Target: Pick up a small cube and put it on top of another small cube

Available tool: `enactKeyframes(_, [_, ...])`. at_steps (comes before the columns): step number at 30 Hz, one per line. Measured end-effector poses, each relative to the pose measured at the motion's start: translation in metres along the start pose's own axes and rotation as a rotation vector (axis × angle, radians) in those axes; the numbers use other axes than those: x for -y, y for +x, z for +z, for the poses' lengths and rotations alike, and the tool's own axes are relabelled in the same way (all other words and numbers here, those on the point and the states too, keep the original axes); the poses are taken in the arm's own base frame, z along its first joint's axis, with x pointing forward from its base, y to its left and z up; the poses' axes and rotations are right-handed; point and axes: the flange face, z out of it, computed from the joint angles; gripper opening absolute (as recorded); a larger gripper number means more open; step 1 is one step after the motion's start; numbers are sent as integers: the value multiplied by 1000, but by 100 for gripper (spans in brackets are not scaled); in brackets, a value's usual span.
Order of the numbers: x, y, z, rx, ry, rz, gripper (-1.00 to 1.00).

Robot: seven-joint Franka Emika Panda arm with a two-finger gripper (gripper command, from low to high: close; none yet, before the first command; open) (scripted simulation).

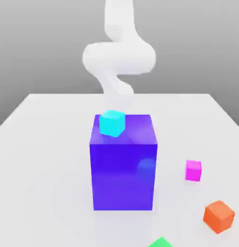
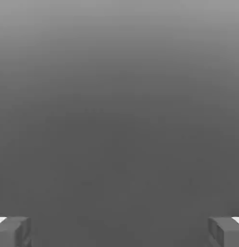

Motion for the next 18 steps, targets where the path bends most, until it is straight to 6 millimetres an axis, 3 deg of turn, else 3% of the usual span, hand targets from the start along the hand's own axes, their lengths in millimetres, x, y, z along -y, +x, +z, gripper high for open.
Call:
enactKeyframes(4, [13, -52, 82, 147, -11, -163, 0])
enactKeyframes(9, [17, -138, 162, 312, -27, -374, 0])
enactKeyframes(13, [7, -217, 210, 434, -42, -553, 0])
enactKeyframes(18, [-24, -317, 250, 574, -65, -786, 0])
